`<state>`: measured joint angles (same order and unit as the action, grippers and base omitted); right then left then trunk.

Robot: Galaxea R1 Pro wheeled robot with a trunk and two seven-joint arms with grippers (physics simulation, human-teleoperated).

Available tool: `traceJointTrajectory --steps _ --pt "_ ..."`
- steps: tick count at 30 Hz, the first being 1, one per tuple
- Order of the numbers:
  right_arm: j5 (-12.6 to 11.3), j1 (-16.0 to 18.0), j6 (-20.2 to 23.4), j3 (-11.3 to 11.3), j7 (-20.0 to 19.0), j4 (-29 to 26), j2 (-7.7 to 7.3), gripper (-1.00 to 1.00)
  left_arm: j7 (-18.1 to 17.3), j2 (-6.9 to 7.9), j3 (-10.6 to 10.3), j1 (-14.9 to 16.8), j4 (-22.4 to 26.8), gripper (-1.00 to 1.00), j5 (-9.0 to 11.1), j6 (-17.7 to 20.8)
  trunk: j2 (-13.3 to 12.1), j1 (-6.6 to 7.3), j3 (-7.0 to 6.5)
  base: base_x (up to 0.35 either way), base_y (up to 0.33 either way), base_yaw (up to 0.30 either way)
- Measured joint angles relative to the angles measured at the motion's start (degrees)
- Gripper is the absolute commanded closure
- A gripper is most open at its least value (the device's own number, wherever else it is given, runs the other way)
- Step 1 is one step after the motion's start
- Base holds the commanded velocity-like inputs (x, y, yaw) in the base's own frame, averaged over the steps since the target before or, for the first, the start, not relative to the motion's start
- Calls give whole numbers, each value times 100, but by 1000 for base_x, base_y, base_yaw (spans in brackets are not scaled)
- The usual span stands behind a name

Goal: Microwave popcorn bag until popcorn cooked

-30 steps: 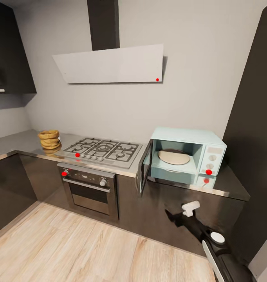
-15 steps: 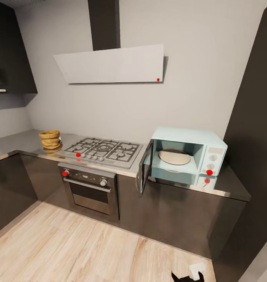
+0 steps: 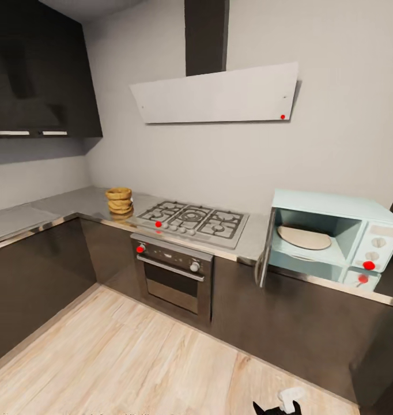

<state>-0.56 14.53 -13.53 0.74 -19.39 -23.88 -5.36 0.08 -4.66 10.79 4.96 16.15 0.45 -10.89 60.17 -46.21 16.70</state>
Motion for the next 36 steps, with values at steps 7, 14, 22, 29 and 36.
traceJointTrajectory --steps 7,14,22,29,36 --pt "-1 -5 -17 -33 3 -24 -33 -100 0 11 -1 1 -1 -100 -2 0 0 1 0 93 350 17" --pt "-6 8 -16 -46 5 -40 -63 -100 0 19 0 1 -1 -100 -3 0 0 2 0 152 350 0" --pt "-8 9 -16 -48 6 -43 -62 -100 0 11 -1 1 -1 -100 -5 0 0 1 0 138 350 0" --pt "-8 2 -18 -42 5 -41 -59 -100 0 5 -9 1 -1 -100 -5 0 0 0 0 9 350 0" --pt "-5 2 -17 -42 4 -41 -49 -100 0 7 -10 1 -1 -100 -12 0 0 1 0 46 350 0"
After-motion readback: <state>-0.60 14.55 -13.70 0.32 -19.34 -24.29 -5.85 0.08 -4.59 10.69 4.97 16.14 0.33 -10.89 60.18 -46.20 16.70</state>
